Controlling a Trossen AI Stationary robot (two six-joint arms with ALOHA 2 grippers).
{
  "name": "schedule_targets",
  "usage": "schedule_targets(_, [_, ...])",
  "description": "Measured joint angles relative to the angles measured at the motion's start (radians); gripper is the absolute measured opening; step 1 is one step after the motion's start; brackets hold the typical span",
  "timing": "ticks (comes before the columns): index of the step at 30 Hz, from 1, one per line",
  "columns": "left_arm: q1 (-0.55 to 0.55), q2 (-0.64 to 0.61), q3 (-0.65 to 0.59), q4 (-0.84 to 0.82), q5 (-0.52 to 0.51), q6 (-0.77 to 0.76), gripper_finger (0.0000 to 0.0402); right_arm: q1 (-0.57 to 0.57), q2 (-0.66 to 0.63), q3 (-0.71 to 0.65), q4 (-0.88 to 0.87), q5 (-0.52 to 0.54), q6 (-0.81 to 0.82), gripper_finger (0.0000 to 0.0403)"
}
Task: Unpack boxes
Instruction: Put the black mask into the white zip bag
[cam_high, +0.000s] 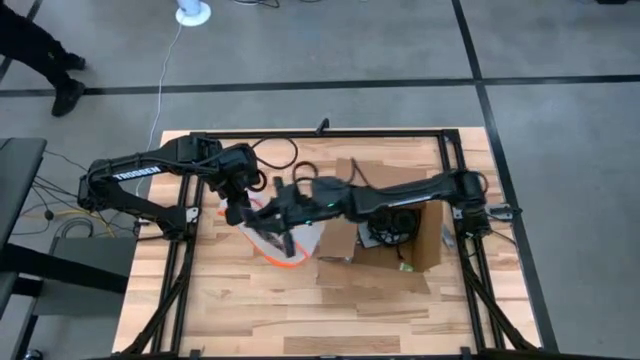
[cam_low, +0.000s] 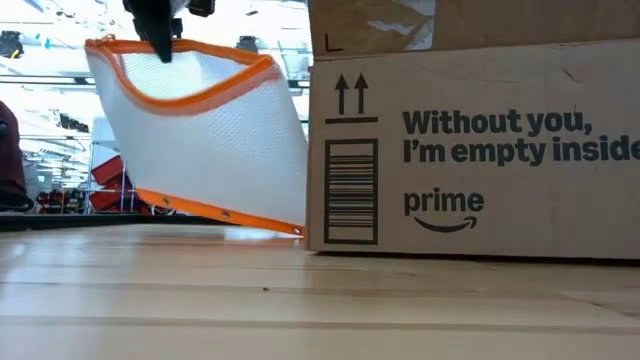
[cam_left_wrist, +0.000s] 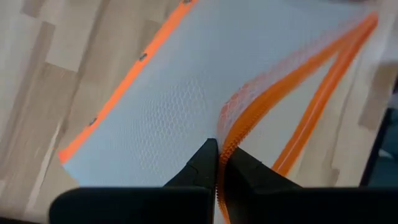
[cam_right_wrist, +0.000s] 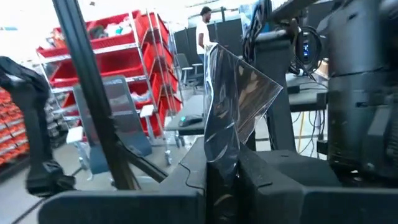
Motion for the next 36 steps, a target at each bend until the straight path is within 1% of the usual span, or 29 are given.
schedule_targets(4, [0.000, 0.001, -0.002, -0.052, -0.016, 0.070, 0.0000, 0.001, 0.075, 0.047, -0.076, 0.041, -0.044, 0.0017])
schedule_targets(8, [0.001, 0.001, -0.003, -0.051, -0.019, 0.106, 0.0000, 0.000, 0.098, 0.053, -0.170, 0.072, -0.063, 0.0017])
schedule_targets(10, [0.001, 0.001, -0.002, -0.054, 0.006, 0.116, 0.0000, -0.001, 0.098, 0.053, -0.274, 0.135, -0.093, 0.0017])
schedule_targets(12, [-0.001, 0.000, -0.001, -0.061, 0.012, 0.130, 0.0000, -0.015, 0.105, 0.048, -0.350, 0.173, -0.118, 0.0017])
schedule_targets(19, [0.000, 0.000, -0.001, -0.057, 0.055, 0.171, 0.0000, -0.039, 0.101, 0.051, -0.518, 0.177, -0.089, 0.0017])
schedule_targets(23, [0.000, 0.000, -0.001, -0.050, 0.090, 0.178, 0.0000, -0.046, 0.105, 0.058, -0.534, 0.168, -0.063, 0.0023])
schedule_targets(26, [0.000, 0.000, -0.001, -0.029, 0.103, 0.181, 0.0000, -0.057, 0.100, 0.073, -0.544, 0.168, -0.027, 0.0064])
schedule_targets(30, [0.000, 0.000, -0.001, 0.005, 0.137, 0.182, 0.0000, -0.068, 0.103, 0.072, -0.564, 0.168, 0.061, 0.0144])
schedule_targets(33, [0.000, 0.000, -0.001, 0.022, 0.140, 0.187, 0.0000, -0.073, 0.103, 0.072, -0.554, 0.166, 0.140, 0.0201])
schedule_targets(36, [0.000, 0.000, -0.001, 0.022, 0.140, 0.194, 0.0000, -0.075, 0.089, 0.072, -0.568, 0.153, 0.151, 0.0239])
